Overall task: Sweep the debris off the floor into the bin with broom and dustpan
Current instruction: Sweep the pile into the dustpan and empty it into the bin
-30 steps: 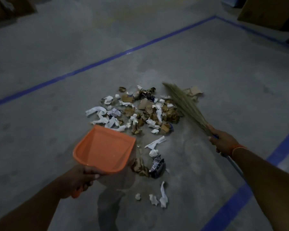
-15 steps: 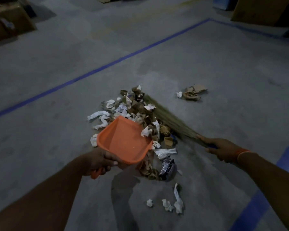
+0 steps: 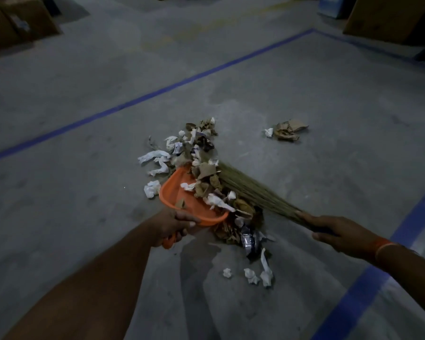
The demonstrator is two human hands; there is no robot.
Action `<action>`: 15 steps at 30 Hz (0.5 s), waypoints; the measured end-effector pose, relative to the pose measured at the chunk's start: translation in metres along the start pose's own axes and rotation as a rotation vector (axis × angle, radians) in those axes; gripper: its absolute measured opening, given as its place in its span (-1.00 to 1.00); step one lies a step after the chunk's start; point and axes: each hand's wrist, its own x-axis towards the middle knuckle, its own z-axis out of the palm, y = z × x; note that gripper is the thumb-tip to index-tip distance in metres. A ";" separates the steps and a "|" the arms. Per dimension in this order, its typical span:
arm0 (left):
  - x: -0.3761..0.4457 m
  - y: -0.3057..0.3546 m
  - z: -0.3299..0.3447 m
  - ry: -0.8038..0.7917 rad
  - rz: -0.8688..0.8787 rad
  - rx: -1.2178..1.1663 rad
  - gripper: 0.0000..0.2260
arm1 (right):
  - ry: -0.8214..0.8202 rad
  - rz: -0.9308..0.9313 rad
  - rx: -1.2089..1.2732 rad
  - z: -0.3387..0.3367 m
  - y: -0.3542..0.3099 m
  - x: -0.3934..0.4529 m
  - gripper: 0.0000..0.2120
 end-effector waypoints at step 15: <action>-0.040 -0.035 0.007 0.030 0.076 -0.081 -0.78 | 0.085 -0.048 0.070 0.019 -0.019 -0.046 -0.40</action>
